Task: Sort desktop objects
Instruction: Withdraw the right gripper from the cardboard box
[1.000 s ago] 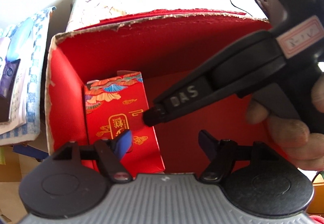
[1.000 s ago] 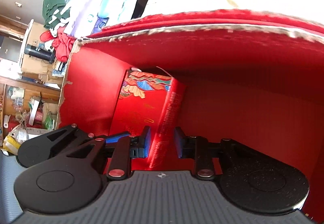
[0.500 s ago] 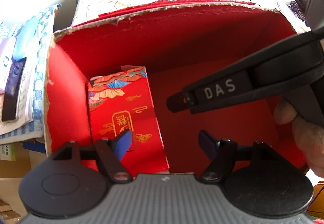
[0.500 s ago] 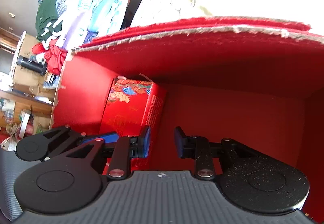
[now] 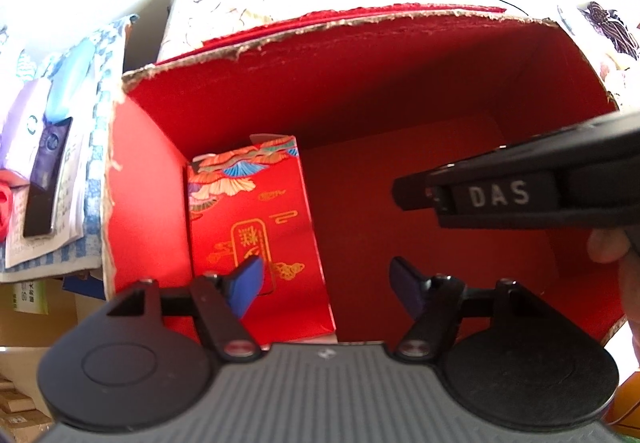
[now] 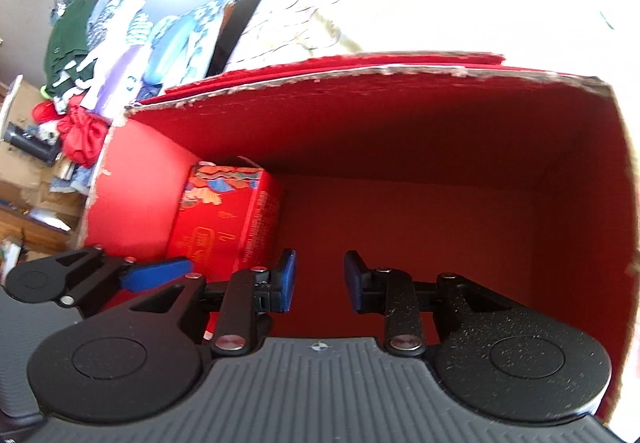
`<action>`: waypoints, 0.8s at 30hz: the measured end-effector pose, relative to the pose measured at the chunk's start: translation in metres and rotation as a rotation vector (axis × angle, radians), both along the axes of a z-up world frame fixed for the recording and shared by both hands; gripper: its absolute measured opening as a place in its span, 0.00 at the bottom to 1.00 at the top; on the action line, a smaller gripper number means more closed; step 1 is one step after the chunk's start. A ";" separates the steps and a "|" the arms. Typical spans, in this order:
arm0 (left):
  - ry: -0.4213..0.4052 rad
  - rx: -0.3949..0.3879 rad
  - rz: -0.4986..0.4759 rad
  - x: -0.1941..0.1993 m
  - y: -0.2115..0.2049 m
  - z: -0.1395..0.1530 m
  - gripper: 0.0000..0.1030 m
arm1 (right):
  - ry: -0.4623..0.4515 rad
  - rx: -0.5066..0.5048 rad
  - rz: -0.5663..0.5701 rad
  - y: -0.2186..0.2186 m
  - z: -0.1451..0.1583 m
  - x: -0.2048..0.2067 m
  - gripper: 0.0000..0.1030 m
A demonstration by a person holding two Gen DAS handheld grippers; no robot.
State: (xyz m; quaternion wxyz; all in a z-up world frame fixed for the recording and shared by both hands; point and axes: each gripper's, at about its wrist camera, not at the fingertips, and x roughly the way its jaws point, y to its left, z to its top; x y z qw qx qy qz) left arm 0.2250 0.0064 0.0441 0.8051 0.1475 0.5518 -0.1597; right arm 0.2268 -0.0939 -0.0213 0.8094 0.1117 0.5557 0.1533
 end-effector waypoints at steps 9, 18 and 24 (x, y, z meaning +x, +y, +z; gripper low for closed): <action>-0.063 0.028 0.032 -0.028 0.007 0.010 0.70 | -0.083 -0.028 -0.093 -0.020 0.012 -0.025 0.29; -0.139 0.072 0.085 -0.046 -0.007 0.025 0.70 | -0.111 0.040 -0.075 -0.040 0.025 -0.044 0.29; -0.167 0.077 0.129 -0.058 -0.013 0.023 0.72 | -0.149 0.072 -0.054 -0.050 0.039 -0.063 0.35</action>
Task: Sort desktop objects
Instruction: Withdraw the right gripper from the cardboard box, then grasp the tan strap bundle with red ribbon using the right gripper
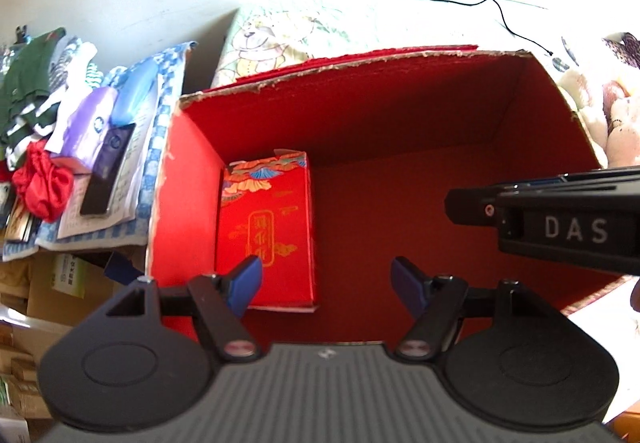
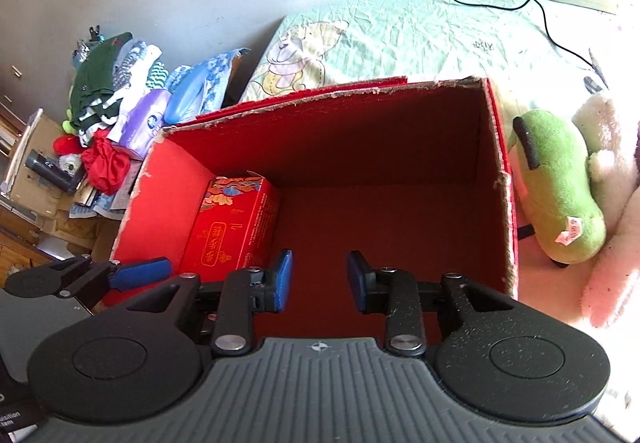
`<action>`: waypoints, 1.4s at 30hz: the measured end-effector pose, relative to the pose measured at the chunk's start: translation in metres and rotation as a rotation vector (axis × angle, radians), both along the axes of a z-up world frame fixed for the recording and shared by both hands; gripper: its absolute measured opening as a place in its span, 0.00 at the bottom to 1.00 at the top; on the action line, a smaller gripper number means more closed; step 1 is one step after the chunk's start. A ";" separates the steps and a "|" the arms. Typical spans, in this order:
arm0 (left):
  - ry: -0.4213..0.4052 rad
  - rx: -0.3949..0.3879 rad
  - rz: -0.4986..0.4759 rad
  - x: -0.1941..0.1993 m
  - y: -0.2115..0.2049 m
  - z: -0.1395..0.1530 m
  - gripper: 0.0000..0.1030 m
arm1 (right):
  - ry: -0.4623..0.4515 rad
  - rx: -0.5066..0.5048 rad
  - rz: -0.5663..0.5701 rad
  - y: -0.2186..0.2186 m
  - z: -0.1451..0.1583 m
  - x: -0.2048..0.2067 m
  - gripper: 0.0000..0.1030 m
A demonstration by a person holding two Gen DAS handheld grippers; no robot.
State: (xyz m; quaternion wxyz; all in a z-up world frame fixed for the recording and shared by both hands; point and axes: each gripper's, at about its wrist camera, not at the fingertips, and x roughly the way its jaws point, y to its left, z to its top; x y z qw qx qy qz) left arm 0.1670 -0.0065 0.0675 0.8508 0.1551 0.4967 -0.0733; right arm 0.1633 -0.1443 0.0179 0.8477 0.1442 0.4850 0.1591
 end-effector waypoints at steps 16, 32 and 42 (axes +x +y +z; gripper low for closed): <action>-0.098 -0.071 0.048 -0.061 -0.013 0.026 0.77 | -0.140 0.119 0.018 -0.048 0.036 -0.064 0.36; 0.047 -0.247 -0.085 -0.129 -0.035 -0.021 0.73 | -0.044 0.207 0.060 -0.082 -0.019 -0.111 0.36; 0.149 -0.299 -0.090 -0.131 -0.047 -0.071 0.69 | 0.139 0.282 0.045 -0.091 -0.075 -0.110 0.37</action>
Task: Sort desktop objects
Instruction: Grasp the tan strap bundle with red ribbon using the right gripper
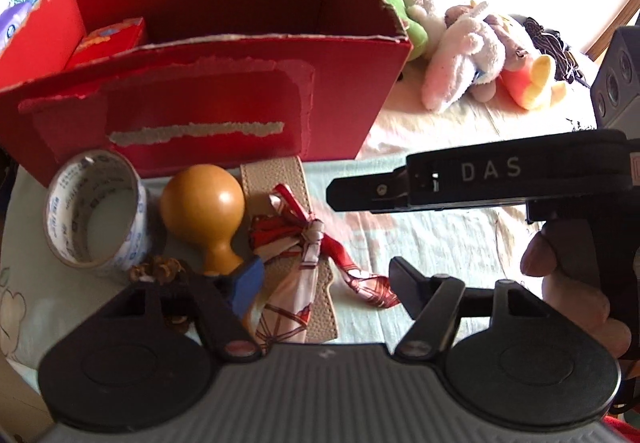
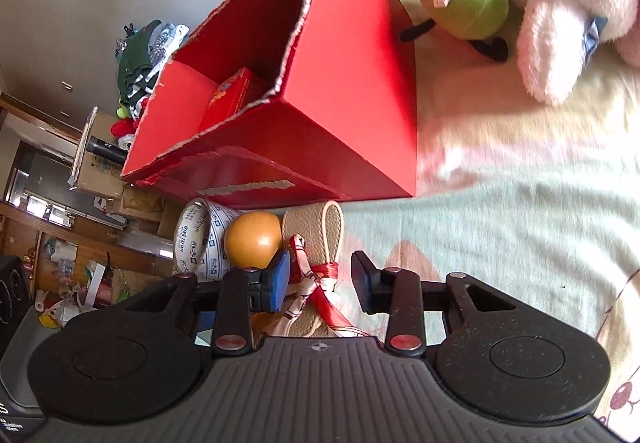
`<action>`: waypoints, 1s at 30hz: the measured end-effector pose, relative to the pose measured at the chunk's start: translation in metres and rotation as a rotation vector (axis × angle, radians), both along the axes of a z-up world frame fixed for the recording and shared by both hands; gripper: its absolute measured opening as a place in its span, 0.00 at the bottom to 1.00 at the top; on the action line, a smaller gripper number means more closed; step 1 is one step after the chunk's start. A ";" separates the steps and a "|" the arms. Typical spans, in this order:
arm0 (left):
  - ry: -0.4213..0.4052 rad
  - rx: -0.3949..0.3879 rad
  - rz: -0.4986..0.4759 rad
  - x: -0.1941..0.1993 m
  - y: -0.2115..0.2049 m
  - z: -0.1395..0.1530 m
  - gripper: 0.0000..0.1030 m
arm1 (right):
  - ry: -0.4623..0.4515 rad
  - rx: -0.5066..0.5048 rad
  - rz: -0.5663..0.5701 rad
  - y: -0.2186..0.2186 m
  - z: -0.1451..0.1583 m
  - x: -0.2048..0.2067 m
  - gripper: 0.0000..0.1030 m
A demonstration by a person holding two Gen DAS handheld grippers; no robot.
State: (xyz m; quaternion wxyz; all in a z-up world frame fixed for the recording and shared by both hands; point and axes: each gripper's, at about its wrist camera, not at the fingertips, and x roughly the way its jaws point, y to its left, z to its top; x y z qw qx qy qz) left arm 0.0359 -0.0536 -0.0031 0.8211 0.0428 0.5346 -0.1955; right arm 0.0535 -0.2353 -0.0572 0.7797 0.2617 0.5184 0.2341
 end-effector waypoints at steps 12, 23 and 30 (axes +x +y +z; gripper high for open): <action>0.032 -0.041 0.009 0.013 0.005 -0.016 0.73 | 0.076 0.075 0.063 0.008 -0.018 0.007 0.37; 0.042 -0.026 0.011 0.014 0.007 -0.021 0.80 | 0.121 0.100 0.100 0.013 -0.026 0.008 0.30; 0.091 -0.024 -0.034 0.016 -0.009 -0.032 0.82 | 0.127 0.109 0.071 -0.013 -0.024 0.005 0.29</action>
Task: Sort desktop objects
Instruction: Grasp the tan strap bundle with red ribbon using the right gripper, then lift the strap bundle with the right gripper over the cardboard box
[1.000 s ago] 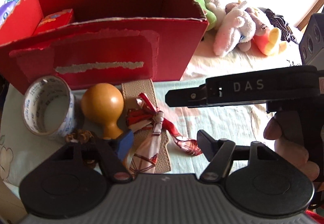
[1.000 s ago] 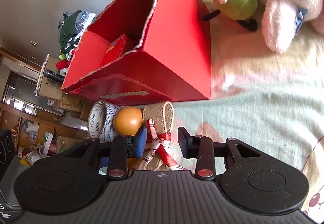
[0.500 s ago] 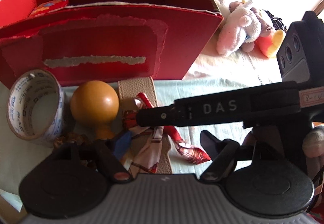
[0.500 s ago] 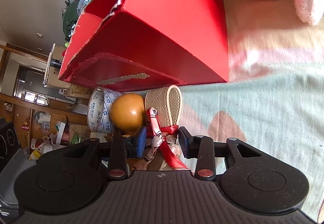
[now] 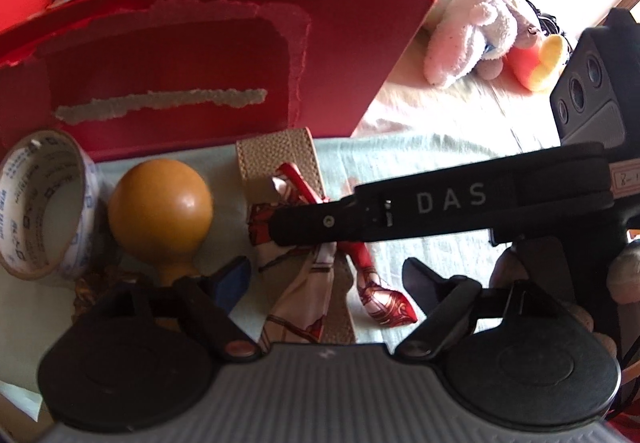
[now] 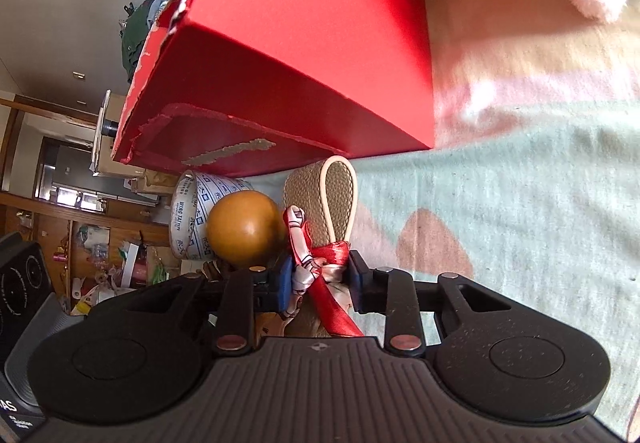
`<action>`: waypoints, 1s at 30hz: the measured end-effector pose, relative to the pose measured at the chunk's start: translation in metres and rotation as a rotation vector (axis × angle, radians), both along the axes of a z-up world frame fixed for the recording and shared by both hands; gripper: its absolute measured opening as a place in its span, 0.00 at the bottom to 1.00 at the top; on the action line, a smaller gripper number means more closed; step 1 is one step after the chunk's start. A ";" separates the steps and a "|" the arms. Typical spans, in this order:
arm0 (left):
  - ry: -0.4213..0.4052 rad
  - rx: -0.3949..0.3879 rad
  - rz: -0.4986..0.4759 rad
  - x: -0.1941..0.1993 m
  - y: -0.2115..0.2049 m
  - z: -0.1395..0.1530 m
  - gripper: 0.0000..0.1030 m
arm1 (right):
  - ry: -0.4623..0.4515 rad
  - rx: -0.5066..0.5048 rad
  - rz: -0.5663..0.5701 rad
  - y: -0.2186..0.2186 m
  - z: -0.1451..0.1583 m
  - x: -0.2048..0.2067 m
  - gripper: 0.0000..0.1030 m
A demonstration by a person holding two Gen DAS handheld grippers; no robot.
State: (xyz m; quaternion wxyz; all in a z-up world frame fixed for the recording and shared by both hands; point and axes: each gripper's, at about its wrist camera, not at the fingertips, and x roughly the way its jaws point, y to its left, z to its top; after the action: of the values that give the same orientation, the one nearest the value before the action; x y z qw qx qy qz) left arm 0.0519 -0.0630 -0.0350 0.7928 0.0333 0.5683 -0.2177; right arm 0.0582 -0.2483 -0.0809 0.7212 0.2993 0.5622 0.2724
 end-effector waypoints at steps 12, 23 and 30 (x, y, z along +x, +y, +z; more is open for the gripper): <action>0.037 0.013 -0.099 -0.006 -0.040 -0.008 0.63 | 0.009 -0.028 -0.084 -0.038 0.004 -0.011 0.29; -0.042 0.015 -0.250 -0.018 -0.090 0.009 0.53 | -0.044 -0.057 -0.219 -0.078 0.029 -0.029 0.29; -0.142 -0.007 -0.319 -0.020 -0.116 0.044 0.53 | -0.134 -0.068 -0.280 -0.087 0.065 -0.033 0.29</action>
State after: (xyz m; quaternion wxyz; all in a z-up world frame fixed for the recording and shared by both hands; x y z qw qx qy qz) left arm 0.0322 -0.1795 0.0088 0.7864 0.1358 0.4975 -0.3400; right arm 0.0251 -0.3353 -0.0160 0.7978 0.3313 0.4745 0.1691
